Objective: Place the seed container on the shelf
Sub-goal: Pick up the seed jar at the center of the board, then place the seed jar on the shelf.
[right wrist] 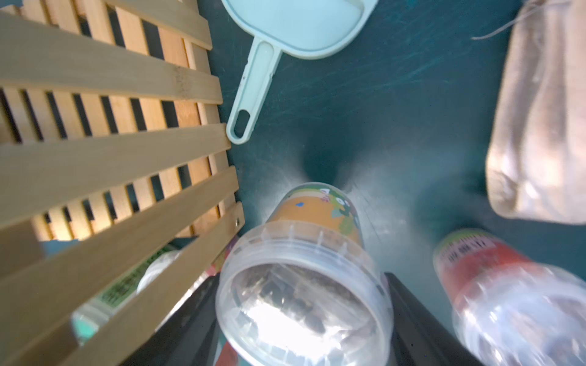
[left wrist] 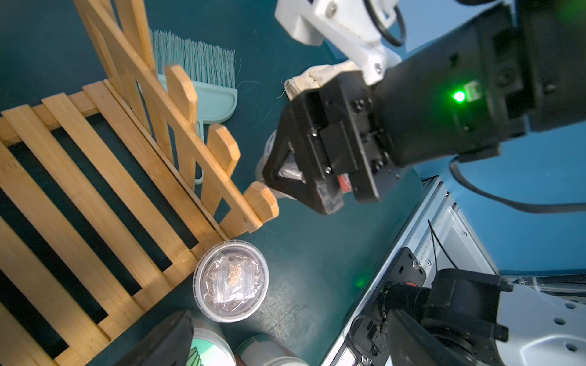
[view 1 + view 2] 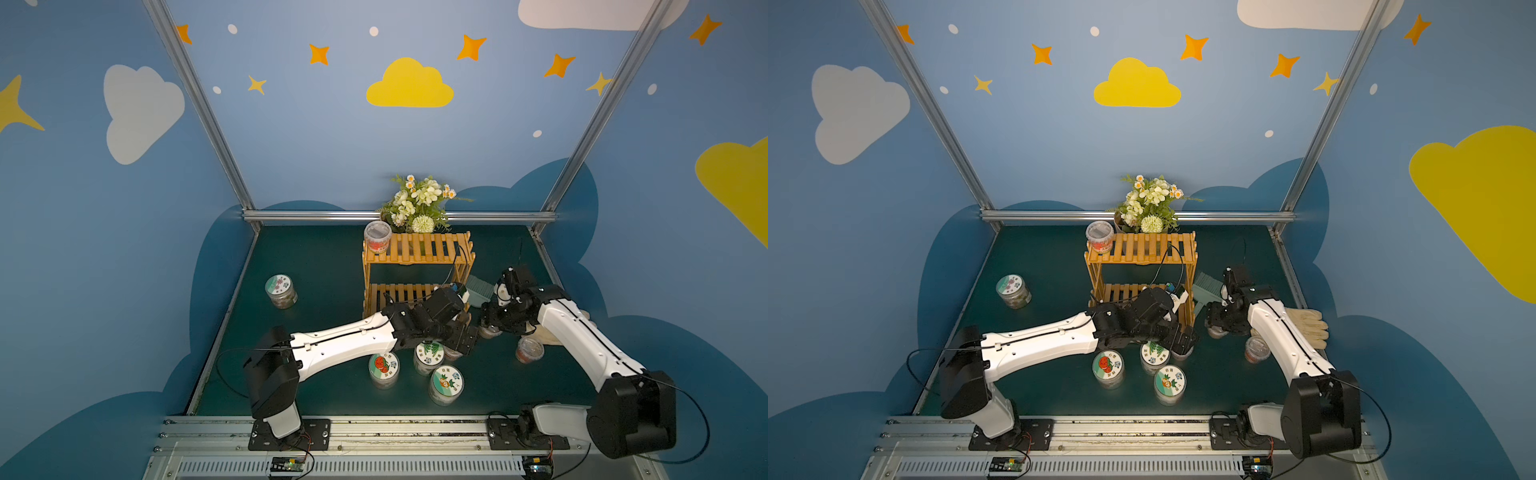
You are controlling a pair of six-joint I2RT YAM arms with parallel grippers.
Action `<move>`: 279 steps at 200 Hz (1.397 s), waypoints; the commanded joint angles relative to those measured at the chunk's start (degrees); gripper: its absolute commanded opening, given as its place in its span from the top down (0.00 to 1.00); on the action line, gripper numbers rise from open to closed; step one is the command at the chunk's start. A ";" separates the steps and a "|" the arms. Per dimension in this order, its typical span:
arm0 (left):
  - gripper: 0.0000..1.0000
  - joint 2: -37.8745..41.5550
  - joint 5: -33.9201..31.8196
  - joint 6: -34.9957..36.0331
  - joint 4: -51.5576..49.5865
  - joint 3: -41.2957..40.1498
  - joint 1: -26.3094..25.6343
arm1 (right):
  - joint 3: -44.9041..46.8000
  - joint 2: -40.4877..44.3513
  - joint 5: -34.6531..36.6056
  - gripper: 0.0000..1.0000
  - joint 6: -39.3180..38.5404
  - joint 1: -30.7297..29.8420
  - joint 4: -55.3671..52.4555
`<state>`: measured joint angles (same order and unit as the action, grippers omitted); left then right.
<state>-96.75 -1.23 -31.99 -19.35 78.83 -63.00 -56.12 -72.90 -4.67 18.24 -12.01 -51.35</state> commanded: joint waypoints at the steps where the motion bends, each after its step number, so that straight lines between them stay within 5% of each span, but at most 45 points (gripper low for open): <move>1: 0.00 0.89 -0.55 1.23 0.94 0.99 -0.01 | -4.25 4.80 1.72 0.25 1.10 0.50 -6.10; 54: 0.00 5.35 -3.45 3.57 3.04 -0.49 0.00 | -11.57 15.86 -2.06 0.25 0.52 0.58 -9.38; 126: 0.00 13.44 -8.80 7.91 7.64 -5.24 -0.01 | -28.90 14.54 -8.94 0.25 -0.75 -1.25 -18.74; 191: 0.00 21.08 -10.05 15.57 6.15 -8.61 2.49 | -40.79 7.12 -10.83 0.26 -0.61 -8.15 -18.52; 279: 0.00 33.66 -3.95 12.72 4.50 -16.63 13.86 | -52.36 -7.28 -5.85 0.26 -0.97 -17.93 -15.37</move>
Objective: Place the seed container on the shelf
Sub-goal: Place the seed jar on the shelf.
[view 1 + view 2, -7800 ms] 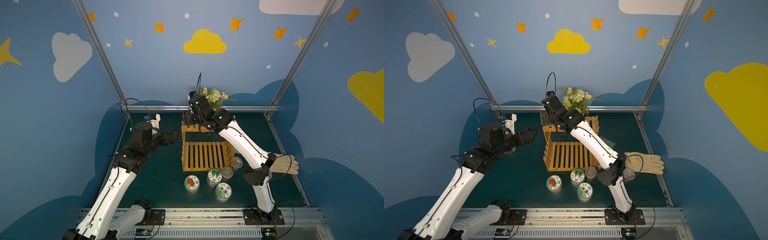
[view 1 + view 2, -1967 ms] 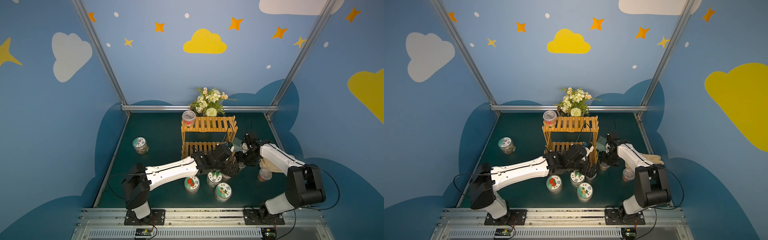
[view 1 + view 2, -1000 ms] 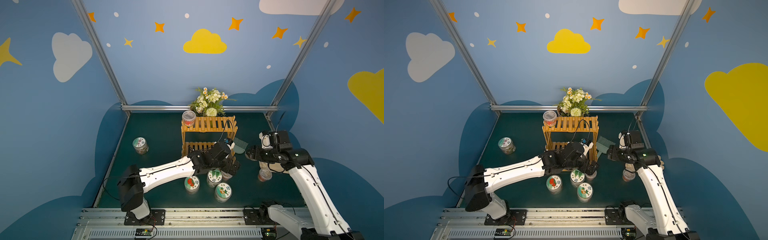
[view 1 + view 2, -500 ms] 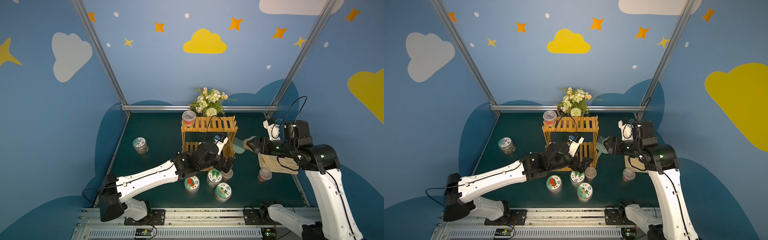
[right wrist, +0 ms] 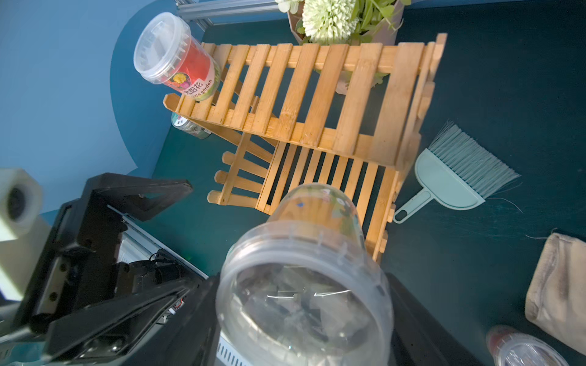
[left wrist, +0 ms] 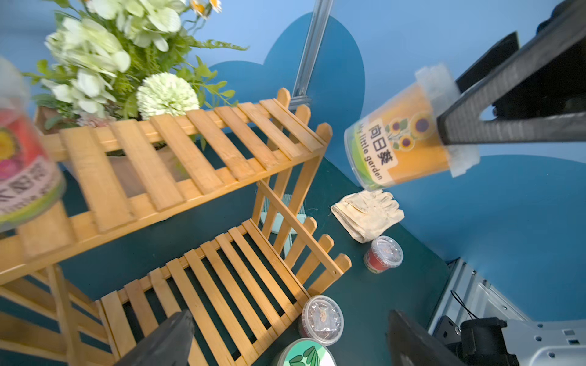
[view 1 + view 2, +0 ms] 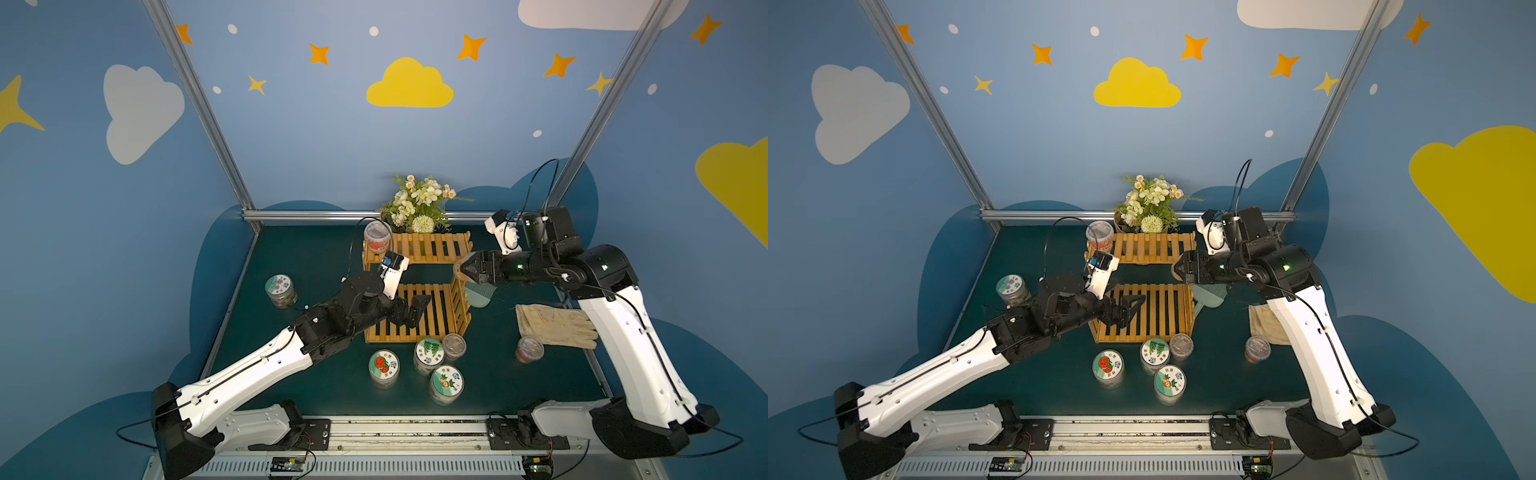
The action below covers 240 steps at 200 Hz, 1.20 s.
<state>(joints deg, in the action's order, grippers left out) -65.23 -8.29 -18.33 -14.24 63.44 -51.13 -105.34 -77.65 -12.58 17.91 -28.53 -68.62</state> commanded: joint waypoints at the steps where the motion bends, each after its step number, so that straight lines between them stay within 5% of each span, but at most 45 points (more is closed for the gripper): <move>1: 0.00 2.22 3.20 -0.97 -0.61 -1.27 2.09 | -3.26 -2.70 2.09 0.26 -0.62 -1.42 1.82; 240: 0.00 1.14 2.45 -6.32 0.10 1.52 6.05 | -28.17 -27.78 7.74 0.22 -1.68 -5.42 -6.92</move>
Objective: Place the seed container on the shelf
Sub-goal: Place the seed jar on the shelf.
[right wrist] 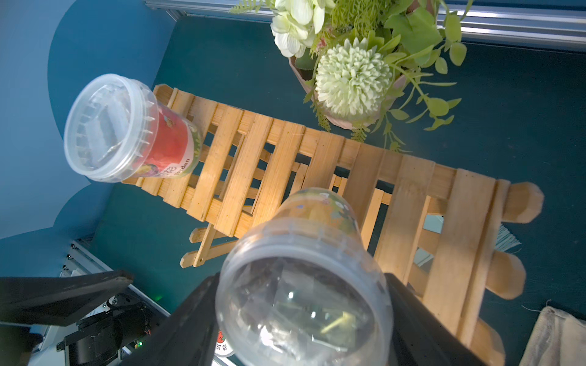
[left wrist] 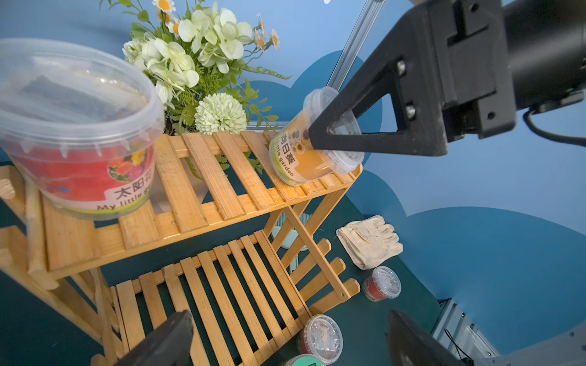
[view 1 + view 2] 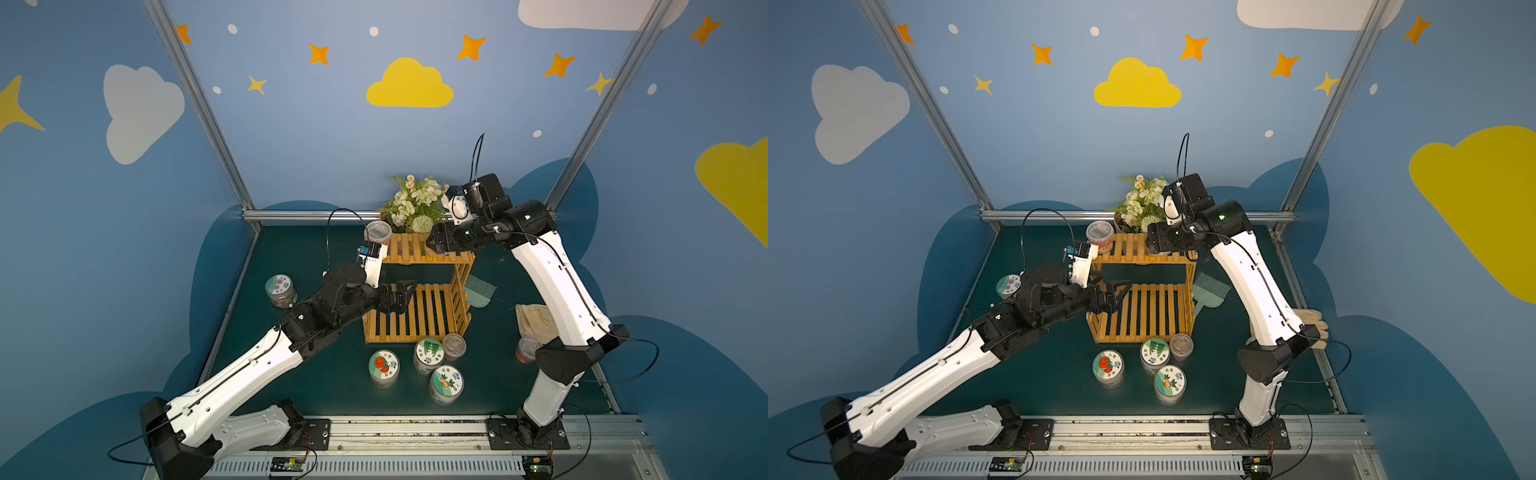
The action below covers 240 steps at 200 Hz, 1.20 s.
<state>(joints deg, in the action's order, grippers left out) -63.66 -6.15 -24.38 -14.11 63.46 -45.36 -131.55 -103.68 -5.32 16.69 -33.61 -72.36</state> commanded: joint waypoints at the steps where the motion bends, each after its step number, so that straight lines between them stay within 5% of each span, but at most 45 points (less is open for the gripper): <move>1: 0.00 -0.47 0.33 -0.25 0.01 1.50 0.28 | -2.05 -1.81 0.53 0.22 -0.49 -0.33 -3.21; 92: 0.00 -1.03 1.66 0.23 -0.46 2.45 0.46 | -8.69 -4.89 0.31 0.13 -1.19 -0.33 -3.90; 135: 0.00 -1.48 5.82 3.14 -1.35 3.79 0.56 | -7.48 -0.21 2.47 0.05 -8.12 -0.24 1.43; 184: 0.00 -1.32 13.30 10.37 0.37 2.31 0.67 | 14.68 14.57 -5.38 0.02 -24.98 1.87 19.34; 240: 0.00 -3.78 10.78 17.60 12.14 -1.07 -1.52 | 27.38 19.11 -17.02 0.02 -29.07 6.48 27.18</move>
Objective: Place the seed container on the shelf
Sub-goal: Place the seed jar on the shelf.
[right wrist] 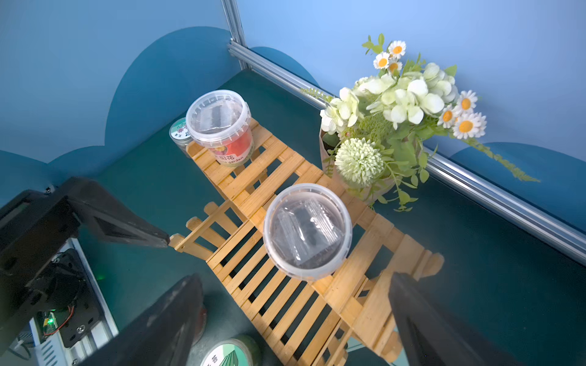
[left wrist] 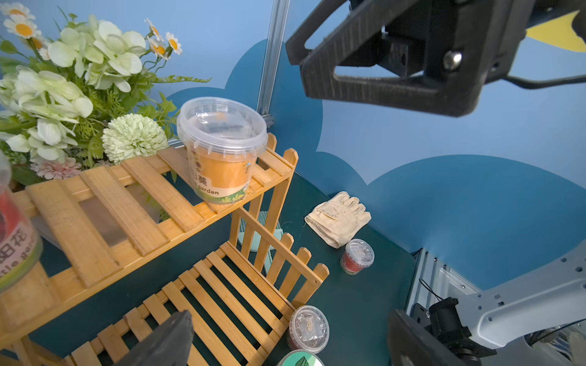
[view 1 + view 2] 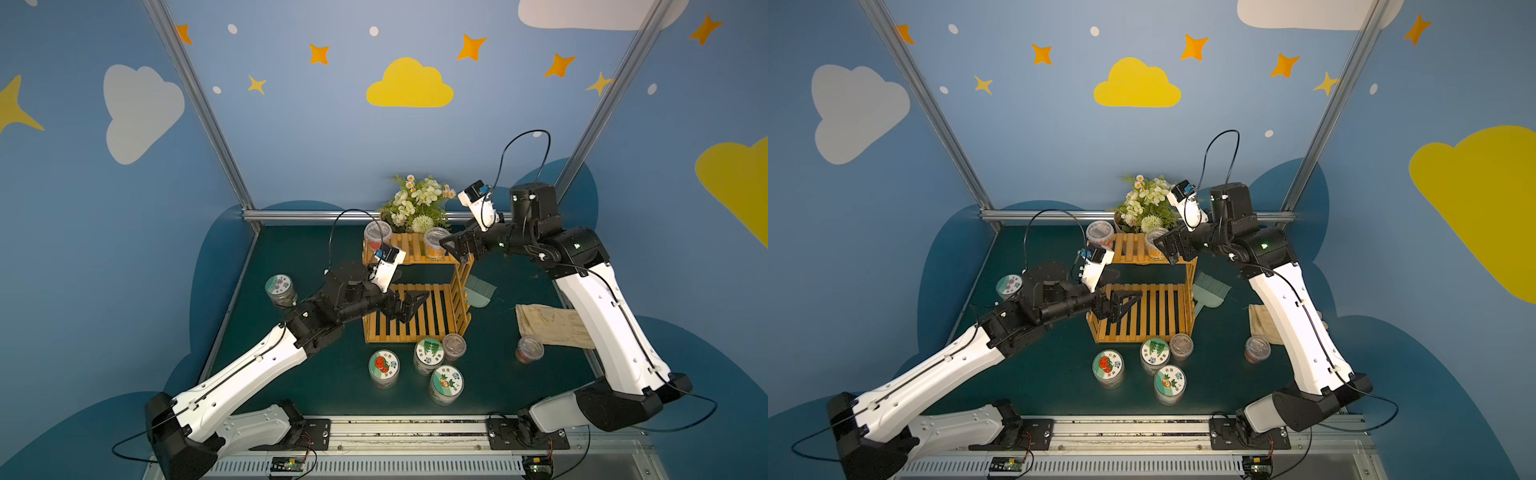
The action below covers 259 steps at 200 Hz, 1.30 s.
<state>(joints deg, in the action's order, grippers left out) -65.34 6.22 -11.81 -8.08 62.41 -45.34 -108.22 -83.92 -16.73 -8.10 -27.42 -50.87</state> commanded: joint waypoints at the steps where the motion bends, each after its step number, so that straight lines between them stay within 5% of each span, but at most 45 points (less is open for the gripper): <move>1: 0.00 -2.26 -1.75 5.21 6.13 0.12 -1.74 | 4.24 -0.64 -5.69 0.02 -4.46 0.28 5.83; 47: 0.00 -4.24 -10.81 8.49 9.75 -0.74 -5.48 | 9.11 0.25 -7.37 0.02 -5.96 1.14 11.35; 183: 0.00 -2.69 -8.77 9.35 7.12 -0.74 -5.20 | 5.96 -5.91 -10.98 0.03 -12.98 1.85 7.42; 259: 0.00 -1.73 -9.45 9.18 3.65 0.45 -4.93 | 1.53 -8.89 -11.47 0.23 -9.90 1.84 5.31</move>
<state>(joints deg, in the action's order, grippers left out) -68.58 -3.16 -2.96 -2.52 61.39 -50.59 -104.60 -92.03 -27.16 -19.22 -25.63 -43.64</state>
